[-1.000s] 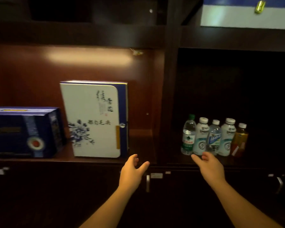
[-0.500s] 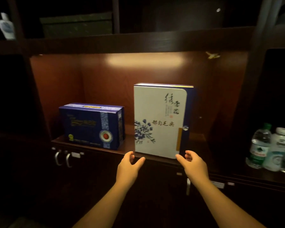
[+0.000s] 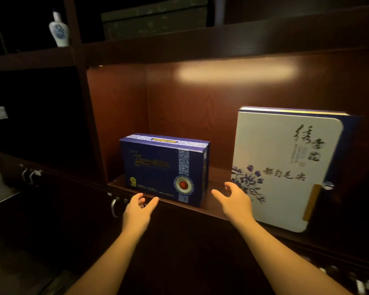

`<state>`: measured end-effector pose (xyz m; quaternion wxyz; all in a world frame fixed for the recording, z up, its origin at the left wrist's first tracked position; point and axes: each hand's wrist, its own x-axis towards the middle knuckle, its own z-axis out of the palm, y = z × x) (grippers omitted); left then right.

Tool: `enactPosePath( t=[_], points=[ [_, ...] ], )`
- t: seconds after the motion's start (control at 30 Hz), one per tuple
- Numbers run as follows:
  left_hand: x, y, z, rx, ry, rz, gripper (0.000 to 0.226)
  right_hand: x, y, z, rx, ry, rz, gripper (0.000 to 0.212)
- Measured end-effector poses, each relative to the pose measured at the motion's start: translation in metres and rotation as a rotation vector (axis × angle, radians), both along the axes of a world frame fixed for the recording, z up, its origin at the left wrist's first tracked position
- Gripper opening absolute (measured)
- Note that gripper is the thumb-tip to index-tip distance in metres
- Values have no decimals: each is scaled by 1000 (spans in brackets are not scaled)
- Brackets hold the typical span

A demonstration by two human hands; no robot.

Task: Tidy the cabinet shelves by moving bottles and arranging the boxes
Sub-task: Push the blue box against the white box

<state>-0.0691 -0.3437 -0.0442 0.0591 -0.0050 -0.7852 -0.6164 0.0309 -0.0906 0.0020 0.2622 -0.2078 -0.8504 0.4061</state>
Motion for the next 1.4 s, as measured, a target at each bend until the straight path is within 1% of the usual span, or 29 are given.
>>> enactPosePath(
  t=[0.1,0.2,0.27,0.37,0.5,0.57,0.63,0.67,0.77,0.97,1.1,1.23,1.4],
  points=[
    [-60,-38,-4,-17,18,23,75,-45,-22,10,85,32,-19,71],
    [-126,-68,-3,-50,45,18,78,-86,-39,24,95,109,-108,74],
    [-169,-80,-1,-75,57,3,81,-108,-47,31,151,170,-174,72],
    [-223,-86,3,-97,59,-34,86,-135,-55,37,281,189,-220,67],
    [-278,-81,3,-53,53,-131,93,-156,-57,38,355,194,-268,60],
    [-296,-74,0,-12,50,-223,84,-158,-54,37,412,201,-268,59],
    [-305,-65,-6,6,63,-277,67,-157,-49,36,476,191,-257,58],
    [-307,-61,-11,16,73,-270,60,-156,-47,36,505,188,-254,58],
    [-309,-52,-20,41,108,-197,50,-155,-44,38,573,200,-262,54],
    [-305,-48,-19,31,118,-209,53,-152,-43,38,690,212,-302,47],
    [-284,-29,-15,27,134,-260,49,-136,-32,38,789,194,-404,44],
    [-266,-9,-15,12,136,-300,56,-115,-20,40,877,125,-500,41],
    [-253,10,-14,21,123,-344,57,-95,-12,42,883,91,-567,37]
  ],
)
